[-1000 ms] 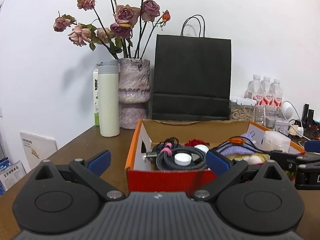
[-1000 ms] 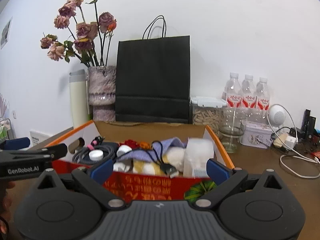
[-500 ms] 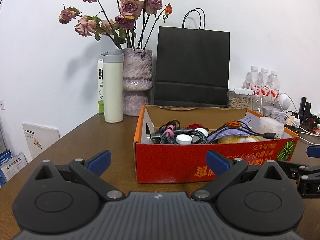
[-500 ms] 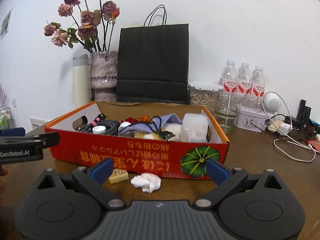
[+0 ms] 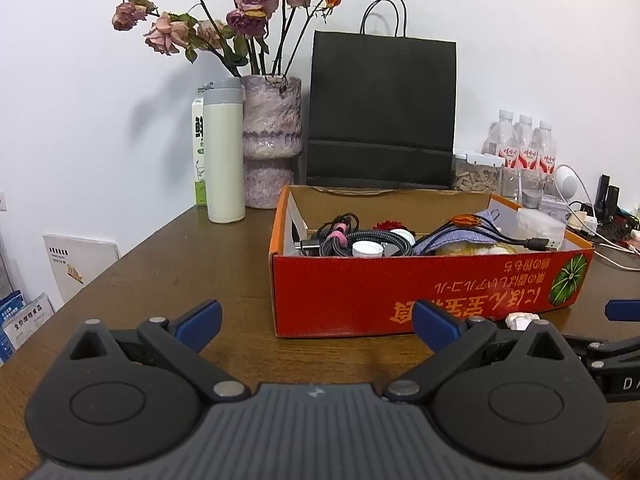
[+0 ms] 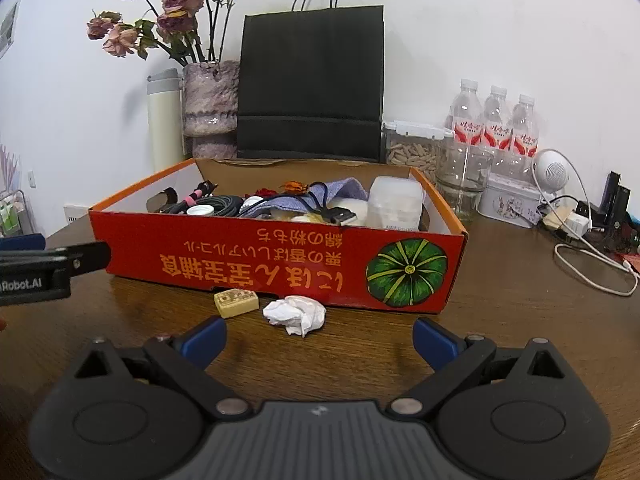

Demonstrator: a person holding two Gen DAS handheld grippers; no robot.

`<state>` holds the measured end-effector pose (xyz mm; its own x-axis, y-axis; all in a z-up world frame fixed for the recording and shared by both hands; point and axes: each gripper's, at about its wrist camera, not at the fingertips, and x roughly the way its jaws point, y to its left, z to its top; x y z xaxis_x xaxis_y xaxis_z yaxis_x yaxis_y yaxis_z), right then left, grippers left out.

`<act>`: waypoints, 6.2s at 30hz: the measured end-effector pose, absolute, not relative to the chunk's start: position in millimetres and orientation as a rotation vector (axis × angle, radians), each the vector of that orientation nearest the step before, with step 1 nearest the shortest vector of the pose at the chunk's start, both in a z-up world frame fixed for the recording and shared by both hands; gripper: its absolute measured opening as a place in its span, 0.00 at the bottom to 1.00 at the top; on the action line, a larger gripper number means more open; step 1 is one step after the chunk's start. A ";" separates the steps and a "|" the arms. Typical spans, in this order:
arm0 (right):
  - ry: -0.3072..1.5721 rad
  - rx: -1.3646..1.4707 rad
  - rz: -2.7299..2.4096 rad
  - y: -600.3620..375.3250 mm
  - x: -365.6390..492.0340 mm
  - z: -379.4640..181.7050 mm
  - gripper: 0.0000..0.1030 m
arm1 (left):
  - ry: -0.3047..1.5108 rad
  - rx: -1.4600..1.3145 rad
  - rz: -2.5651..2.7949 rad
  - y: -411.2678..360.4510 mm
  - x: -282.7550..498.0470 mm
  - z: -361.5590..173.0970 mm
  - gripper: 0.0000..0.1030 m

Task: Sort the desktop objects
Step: 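Withdraw both grippers from the box back toward the table, then grasp the white tissue with right gripper while left gripper grasps the yellow block, then lift and carry the tissue and yellow block with both grippers over the box, then open both grippers to drop the tissue and yellow block into the box, then withdraw both grippers from the box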

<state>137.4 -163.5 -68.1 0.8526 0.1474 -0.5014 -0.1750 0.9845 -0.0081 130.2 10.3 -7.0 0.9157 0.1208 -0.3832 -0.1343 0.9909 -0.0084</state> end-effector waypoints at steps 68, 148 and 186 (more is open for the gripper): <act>0.589 -0.040 0.205 -220.0 180.5 -75.2 0.19 | 0.657 -0.015 0.079 -91.4 212.8 -30.4 0.61; 0.304 0.017 0.304 -158.9 200.6 -19.1 0.19 | 0.306 -0.083 0.015 -20.7 218.7 35.2 0.20; 0.279 -0.016 0.208 -156.7 236.2 -35.1 0.97 | 0.186 0.028 0.183 -16.0 229.9 17.5 1.00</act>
<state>236.2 -156.7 -35.1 0.9401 0.2017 -0.2749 -0.2061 0.9784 0.0131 229.9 -16.0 17.5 0.9661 0.1834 -0.1815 -0.1782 0.9830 0.0447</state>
